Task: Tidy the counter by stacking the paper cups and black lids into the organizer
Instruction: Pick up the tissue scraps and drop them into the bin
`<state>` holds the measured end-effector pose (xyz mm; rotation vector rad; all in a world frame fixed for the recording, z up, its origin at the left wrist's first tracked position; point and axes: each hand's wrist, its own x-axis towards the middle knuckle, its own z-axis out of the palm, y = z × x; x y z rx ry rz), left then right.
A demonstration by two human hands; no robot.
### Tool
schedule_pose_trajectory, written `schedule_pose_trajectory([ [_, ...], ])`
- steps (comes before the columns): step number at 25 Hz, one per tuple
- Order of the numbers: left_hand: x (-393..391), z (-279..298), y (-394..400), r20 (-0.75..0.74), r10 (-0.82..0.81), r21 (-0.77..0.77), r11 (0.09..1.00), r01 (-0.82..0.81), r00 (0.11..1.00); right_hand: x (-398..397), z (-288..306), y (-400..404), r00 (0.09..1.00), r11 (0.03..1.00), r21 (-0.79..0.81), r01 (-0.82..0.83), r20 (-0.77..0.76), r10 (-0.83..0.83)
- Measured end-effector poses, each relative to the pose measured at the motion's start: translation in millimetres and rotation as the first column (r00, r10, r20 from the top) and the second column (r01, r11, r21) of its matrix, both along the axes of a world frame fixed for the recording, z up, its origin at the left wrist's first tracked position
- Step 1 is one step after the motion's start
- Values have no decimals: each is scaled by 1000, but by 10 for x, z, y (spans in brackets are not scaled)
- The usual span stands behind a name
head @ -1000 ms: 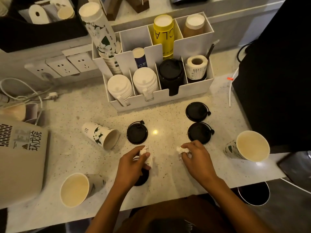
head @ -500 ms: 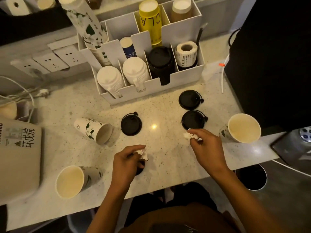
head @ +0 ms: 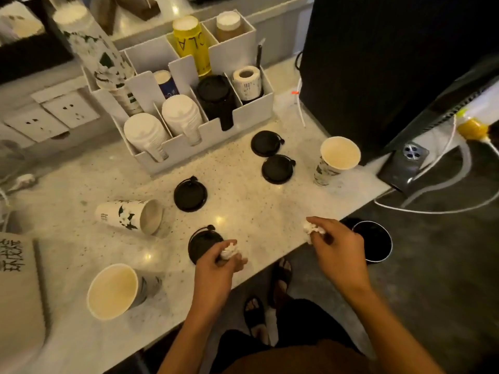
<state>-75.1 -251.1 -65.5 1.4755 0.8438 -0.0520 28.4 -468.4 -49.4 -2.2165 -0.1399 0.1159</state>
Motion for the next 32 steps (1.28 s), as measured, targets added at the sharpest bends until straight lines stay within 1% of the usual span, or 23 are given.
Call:
schedule_pose_trajectory([
  [4,154,63,-461,24,-218,-18,976,219,976,-309,95,-485,979,979,10,202,4,-202],
  [7,309,60,-888,32,-430,6,903,430,902,-493,135,-847,932,932,2,361,27,-361],
  [10,452,-5,-1336,33,-518,-14,855,519,855,-658,136,-1251,868,868,28,496,-16,-496],
  [12,527,-53,-1634,23,-600,8,800,600,800,-762,110,-1529,832,832,16,555,-16,-555],
  [15,640,-101,-2123,15,-724,65,689,722,690,-891,64,-1978,784,784,9,620,-14,-620],
  [17,718,-120,-2504,-10,-762,96,644,759,648,-925,28,-2324,756,756,11,655,-29,-654],
  [21,832,-76,-3212,-64,-765,126,631,766,641,-923,-13,-3015,720,718,41,694,-42,-693],
  [25,940,-49,-3813,-73,-780,148,607,781,621,-911,-41,-3660,698,695,67,716,-62,-713],
  [29,1036,-49,-4213,-48,-823,165,553,817,566,-863,-98,-4066,683,679,71,731,-77,-726],
  [30,1051,-54,-4270,-41,-824,160,553,818,565,-855,-114,-4116,681,677,68,733,-86,-728],
  [32,1088,-93,-4398,-34,-804,126,586,800,594,-832,-160,-4217,677,674,66,736,-104,-729],
])
